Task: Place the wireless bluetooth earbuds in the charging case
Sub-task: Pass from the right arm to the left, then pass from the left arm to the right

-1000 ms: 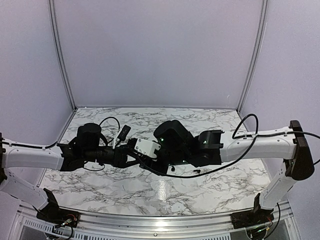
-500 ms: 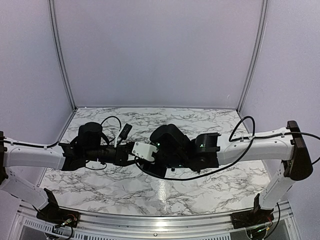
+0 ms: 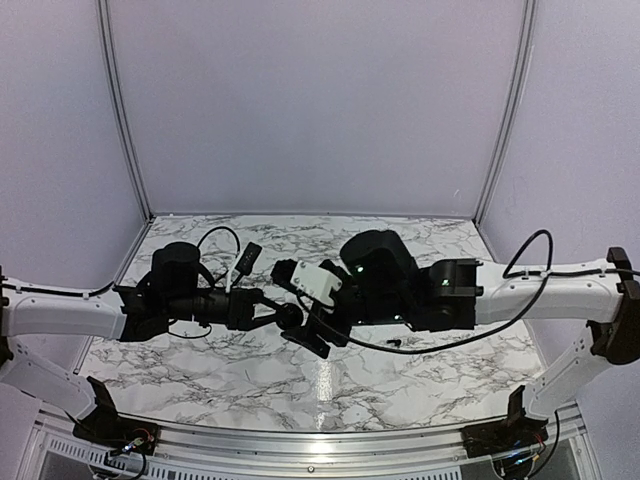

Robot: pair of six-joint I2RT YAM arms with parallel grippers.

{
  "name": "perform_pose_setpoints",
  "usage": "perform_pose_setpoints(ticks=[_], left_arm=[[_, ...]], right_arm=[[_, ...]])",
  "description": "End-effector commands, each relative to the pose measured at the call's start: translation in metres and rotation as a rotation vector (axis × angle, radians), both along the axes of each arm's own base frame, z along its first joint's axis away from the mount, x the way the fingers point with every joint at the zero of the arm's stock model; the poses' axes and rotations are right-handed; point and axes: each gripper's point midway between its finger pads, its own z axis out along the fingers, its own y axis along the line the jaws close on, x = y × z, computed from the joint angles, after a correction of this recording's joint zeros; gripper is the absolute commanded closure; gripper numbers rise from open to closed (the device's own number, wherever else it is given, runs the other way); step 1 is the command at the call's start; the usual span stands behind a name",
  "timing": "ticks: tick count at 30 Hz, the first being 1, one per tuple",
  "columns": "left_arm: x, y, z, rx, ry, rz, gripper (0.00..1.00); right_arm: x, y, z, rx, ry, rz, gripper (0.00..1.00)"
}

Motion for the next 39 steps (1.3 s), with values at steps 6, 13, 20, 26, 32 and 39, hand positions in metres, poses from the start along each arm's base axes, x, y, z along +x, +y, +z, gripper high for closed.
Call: perform_pose_setpoints(ticks=[6, 13, 20, 26, 32, 39], left_arm=[[-0.006, 0.012, 0.037, -0.069, -0.218, -0.007, 0.98], [-0.021, 0.025, 0.071, -0.138, -0.399, -0.018, 0.98], [-0.028, 0.025, 0.081, -0.155, -0.453, -0.030, 0.99], [-0.034, 0.021, 0.081, -0.157, -0.465, -0.047, 0.99], [-0.041, 0.016, 0.081, -0.158, -0.473, -0.075, 0.99], [-0.045, 0.014, 0.079, -0.158, -0.485, -0.092, 0.99]], right_arm=[[-0.016, -0.030, 0.056, 0.364, 0.295, 0.206, 0.04], [-0.031, -0.018, 0.064, 0.433, 0.444, 0.349, 0.19], [-0.035, -0.003, 0.072, 0.462, 0.495, 0.412, 0.30], [-0.035, 0.004, 0.073, 0.450, 0.511, 0.425, 0.37], [-0.037, 0.009, 0.071, 0.429, 0.520, 0.439, 0.47], [-0.039, 0.010, 0.066, 0.415, 0.539, 0.447, 0.60]])
